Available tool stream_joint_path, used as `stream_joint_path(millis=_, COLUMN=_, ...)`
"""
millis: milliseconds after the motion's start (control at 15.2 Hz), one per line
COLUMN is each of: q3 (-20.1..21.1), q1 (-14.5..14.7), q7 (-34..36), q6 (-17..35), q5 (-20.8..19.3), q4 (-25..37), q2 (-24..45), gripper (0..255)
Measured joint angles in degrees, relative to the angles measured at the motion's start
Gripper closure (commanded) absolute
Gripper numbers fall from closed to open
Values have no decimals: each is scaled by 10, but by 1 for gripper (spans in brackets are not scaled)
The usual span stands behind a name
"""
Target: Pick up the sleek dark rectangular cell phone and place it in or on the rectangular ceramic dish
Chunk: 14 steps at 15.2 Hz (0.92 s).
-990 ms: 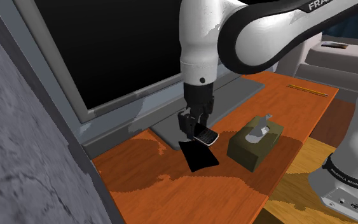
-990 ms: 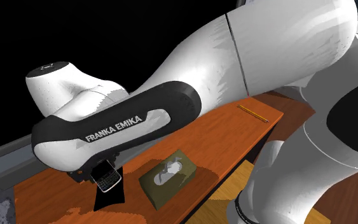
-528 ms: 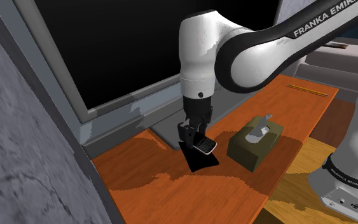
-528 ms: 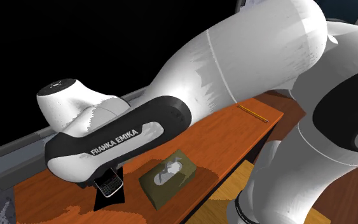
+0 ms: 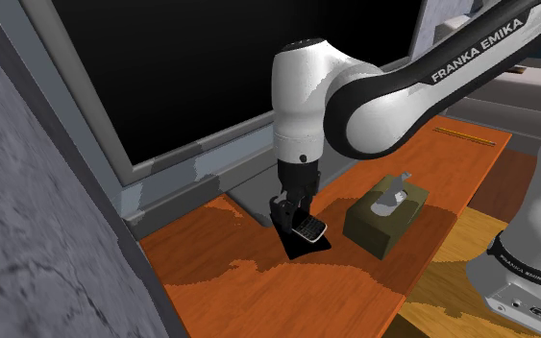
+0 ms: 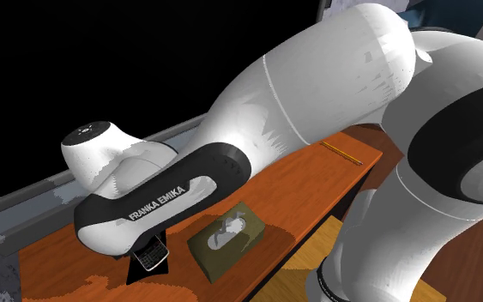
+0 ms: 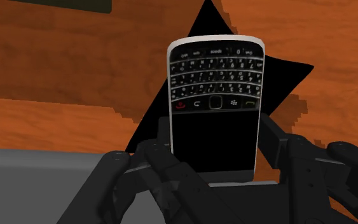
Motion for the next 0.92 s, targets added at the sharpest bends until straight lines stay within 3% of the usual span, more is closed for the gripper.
stream_joint_path(millis=198, q3=0, q1=0, q7=0, q6=1, q5=0, q4=0, q2=0, gripper=255)
stream_joint_path(millis=264, q3=0, q1=0, q7=0, q6=1, q5=0, q4=0, q2=1, gripper=0)
stream_joint_path(millis=660, q3=0, q1=0, q7=0, q6=1, q5=0, q4=0, q2=0, gripper=0)
stream_joint_path(millis=924, q3=-4, q1=-2, q7=-6, q6=-54, q5=7, q4=30, q2=-26, gripper=0)
